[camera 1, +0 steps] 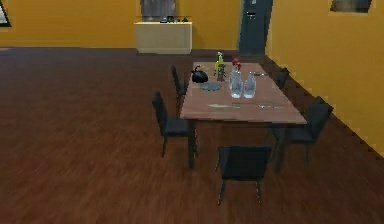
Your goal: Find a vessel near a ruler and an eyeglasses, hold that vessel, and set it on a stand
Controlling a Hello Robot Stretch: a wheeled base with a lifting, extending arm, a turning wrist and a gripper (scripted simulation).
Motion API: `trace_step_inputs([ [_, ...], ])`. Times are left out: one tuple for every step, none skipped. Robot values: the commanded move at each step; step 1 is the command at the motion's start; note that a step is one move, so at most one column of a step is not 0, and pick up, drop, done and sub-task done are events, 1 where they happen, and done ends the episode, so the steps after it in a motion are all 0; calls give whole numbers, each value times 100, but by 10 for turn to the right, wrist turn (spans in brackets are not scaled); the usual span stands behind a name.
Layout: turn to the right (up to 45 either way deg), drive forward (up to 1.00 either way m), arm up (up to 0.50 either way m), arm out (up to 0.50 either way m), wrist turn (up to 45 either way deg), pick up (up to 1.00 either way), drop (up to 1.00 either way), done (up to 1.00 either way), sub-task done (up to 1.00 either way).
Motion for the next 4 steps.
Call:
trace_step_inputs([
  [0,80,0,0,0,0,0,0,0],
  [-450,0,0,0,0,0,0,0,0],
  [-450,0,0,0,0,0,0,0,0],
  [-450,0,0,0,0,0,0,0,0],
])
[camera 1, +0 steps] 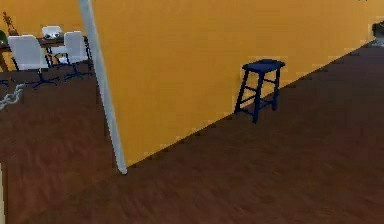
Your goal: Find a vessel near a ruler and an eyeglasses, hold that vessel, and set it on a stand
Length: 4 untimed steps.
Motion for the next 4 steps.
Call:
trace_step_inputs([
  [-390,0,0,0,0,0,0,0,0],
  [0,20,0,0,0,0,0,0,0],
  [450,0,0,0,0,0,0,0,0],
  [150,0,0,0,0,0,0,0,0],
])
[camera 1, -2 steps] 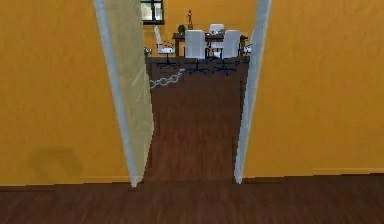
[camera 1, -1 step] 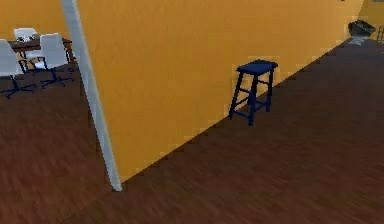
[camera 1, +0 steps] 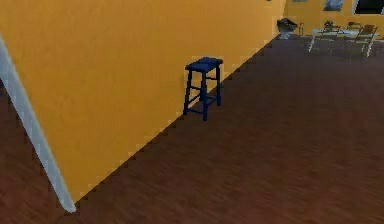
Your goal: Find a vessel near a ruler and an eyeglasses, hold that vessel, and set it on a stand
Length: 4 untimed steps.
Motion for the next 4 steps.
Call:
trace_step_inputs([
  [30,0,0,0,0,0,0,0,0],
  [0,5,0,0,0,0,0,0,0],
  [450,0,0,0,0,0,0,0,0],
  [180,0,0,0,0,0,0,0,0],
])
